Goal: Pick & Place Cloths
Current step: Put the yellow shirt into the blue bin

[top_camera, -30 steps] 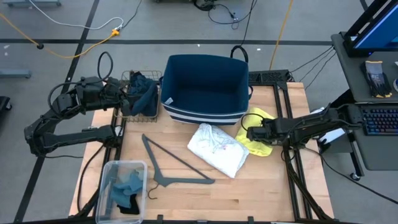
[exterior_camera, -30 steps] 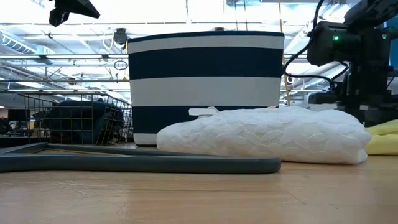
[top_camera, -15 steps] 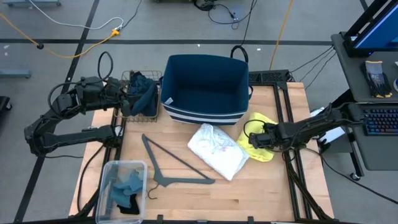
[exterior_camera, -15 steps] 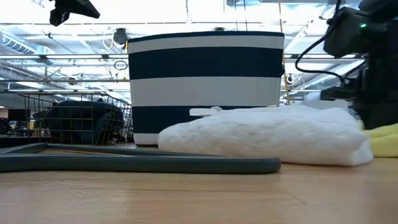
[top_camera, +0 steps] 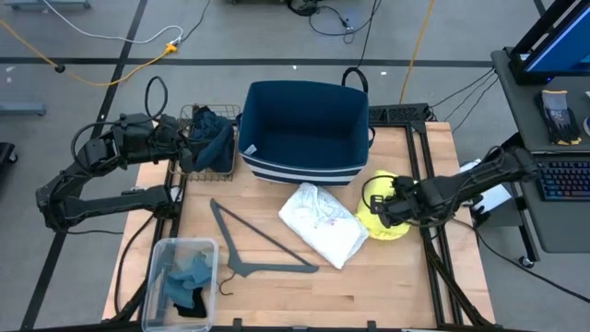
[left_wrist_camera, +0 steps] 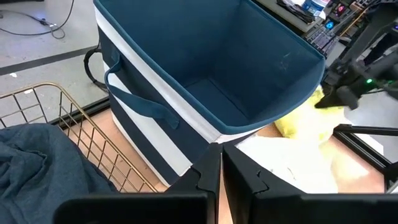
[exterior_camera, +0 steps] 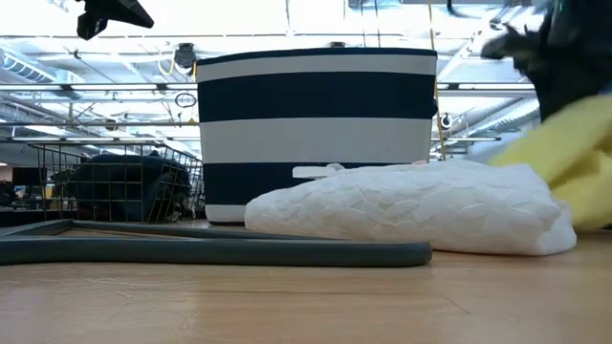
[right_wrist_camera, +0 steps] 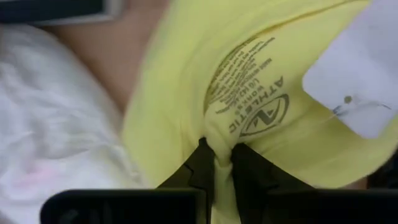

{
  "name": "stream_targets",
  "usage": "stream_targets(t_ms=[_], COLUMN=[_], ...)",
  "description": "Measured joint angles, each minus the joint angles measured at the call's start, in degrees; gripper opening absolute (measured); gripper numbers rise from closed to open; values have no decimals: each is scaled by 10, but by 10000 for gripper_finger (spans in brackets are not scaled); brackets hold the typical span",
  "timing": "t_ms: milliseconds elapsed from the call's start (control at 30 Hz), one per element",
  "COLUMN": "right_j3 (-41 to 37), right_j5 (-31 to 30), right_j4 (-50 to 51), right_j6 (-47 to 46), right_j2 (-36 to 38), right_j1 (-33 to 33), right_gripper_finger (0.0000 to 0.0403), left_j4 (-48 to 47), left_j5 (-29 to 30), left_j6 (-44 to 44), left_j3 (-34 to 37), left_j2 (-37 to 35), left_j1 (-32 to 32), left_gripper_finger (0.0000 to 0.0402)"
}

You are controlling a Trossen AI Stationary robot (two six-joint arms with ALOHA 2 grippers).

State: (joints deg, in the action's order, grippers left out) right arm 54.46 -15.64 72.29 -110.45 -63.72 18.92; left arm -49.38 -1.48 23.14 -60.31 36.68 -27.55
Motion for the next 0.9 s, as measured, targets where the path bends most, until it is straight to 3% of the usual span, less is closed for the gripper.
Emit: stream_targets(t_ms=[367, 600, 900], right_j3=[160, 245, 390], right_j5=[-55, -112, -98], right_j4=[176, 177, 174], right_j6=[22, 86, 206], right_j2=[0, 3, 1], right_j1=[16, 12, 2], right_gripper_finger=[26, 26, 26], left_j4=[1, 1, 2], left_j5=[0, 0, 0], left_j6=[1, 3, 10], left_j3=[0, 0, 0], left_j2=[0, 0, 0], left_j1=[0, 0, 0], left_gripper_finger=[9, 15, 10])
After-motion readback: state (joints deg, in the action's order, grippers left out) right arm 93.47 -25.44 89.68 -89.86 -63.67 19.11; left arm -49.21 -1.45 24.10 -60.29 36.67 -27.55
